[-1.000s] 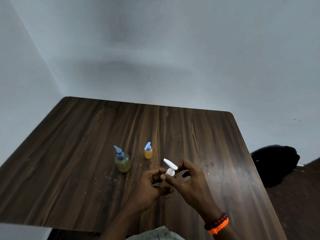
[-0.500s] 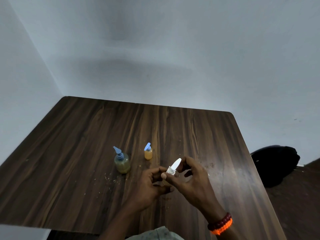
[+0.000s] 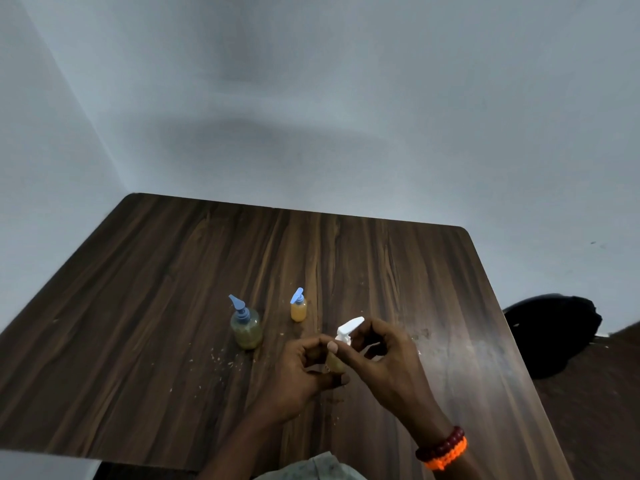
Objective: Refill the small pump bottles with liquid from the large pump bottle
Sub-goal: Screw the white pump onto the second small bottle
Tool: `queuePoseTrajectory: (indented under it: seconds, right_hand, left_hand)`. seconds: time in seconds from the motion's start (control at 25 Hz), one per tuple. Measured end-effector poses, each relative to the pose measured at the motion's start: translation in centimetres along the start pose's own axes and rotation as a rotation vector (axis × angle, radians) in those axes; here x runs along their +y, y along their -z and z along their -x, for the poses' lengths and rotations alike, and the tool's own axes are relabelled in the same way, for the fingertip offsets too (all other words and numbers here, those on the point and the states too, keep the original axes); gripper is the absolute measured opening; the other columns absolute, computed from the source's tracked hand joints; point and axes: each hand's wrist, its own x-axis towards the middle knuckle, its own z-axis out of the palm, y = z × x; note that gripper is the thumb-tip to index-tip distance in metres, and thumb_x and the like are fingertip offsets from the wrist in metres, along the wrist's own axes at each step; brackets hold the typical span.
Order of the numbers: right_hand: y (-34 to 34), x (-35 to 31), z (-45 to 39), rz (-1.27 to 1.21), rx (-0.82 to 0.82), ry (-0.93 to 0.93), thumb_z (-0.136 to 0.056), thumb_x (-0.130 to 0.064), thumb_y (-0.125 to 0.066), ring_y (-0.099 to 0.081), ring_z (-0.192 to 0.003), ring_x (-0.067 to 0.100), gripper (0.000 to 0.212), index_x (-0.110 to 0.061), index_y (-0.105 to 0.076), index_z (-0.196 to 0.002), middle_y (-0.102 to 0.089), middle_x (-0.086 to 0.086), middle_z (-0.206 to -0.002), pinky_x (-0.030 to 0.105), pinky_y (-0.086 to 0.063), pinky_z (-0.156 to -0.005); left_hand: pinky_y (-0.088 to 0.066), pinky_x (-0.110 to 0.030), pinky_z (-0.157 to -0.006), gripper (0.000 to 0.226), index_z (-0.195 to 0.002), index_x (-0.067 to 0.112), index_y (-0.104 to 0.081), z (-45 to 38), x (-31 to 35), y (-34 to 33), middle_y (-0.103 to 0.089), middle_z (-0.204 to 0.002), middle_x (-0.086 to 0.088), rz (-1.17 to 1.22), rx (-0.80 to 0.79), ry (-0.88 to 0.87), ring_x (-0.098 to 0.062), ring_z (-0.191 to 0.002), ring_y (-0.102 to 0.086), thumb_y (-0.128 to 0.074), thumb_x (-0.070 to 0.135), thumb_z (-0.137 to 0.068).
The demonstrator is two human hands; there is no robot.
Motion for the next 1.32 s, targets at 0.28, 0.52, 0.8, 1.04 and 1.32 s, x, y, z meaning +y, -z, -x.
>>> queuePoseTrajectory:
  seconds: [0.28,0.52,0.8,1.04,1.32]
  right_hand:
    - [1.3,0.3,-0.9,-0.096,-0.252,0.011,-0.087,-0.048,-0.073,-0.066,-0.109,0.01,0.028,-0.032,-0.074,-0.11,-0.071,-0.012,-0.114,0.037,-0.057,-0.089]
    - [0.1,1.0,-0.2,-0.235,-0.121,0.043,-0.091,-0.028,-0.076,-0.072,-0.098,0.024,0.01,-0.023,-0.081,-0.099,-0.077,0.0,-0.105,0.054,-0.058,-0.079]
    - [-0.1,0.5,-0.2,-0.177,-0.116,0.079,-0.093,-0.029,-0.073,-0.071,-0.093,0.02,0.014,-0.024,-0.082,-0.102,-0.079,-0.004,-0.101,0.045,-0.057,-0.076]
    - [0.3,0.2,-0.2,-0.175,-0.109,0.079,-0.089,-0.043,-0.072,-0.07,-0.085,0.014,0.02,-0.028,-0.081,-0.099,-0.078,-0.01,-0.093,0.039,-0.057,-0.073]
    - [-2.0,0.2,0.7,-0.181,0.092,0.014,-0.074,-0.049,-0.086,-0.07,-0.083,0.018,0.033,-0.025,-0.072,-0.093,-0.073,-0.002,-0.089,0.054,-0.058,-0.073]
  left_hand:
    - [-0.063,-0.025,-0.086,0.055,-0.113,0.036,-0.076,0.0,0.4,0.6,-0.081,-0.116,0.009,-0.011,-0.004,0.003,-0.01,-0.111,-0.076,-0.084,-0.005,-0.078]
    - [-0.062,-0.022,-0.086,0.052,-0.121,0.027,-0.074,0.3,0.4,0.6,-0.081,-0.118,0.006,0.023,-0.032,-0.013,-0.012,-0.113,-0.076,-0.085,-0.003,-0.079]
    - [-0.064,-0.033,-0.09,0.054,-0.121,0.029,-0.076,0.0,0.1,1.0,-0.081,-0.118,0.0,0.051,-0.031,-0.007,-0.018,-0.115,-0.076,-0.086,-0.003,-0.079]
    - [-0.062,-0.033,-0.092,0.054,-0.126,0.02,-0.074,0.1,-0.3,1.1,-0.081,-0.117,-0.001,0.025,-0.026,-0.007,-0.019,-0.114,-0.076,-0.087,-0.002,-0.078]
    - [-0.063,-0.026,-0.085,0.039,-0.111,0.023,-0.079,0.4,-0.1,0.9,-0.083,-0.108,-0.001,-0.001,-0.015,-0.02,-0.017,-0.105,-0.078,-0.087,0.003,-0.079]
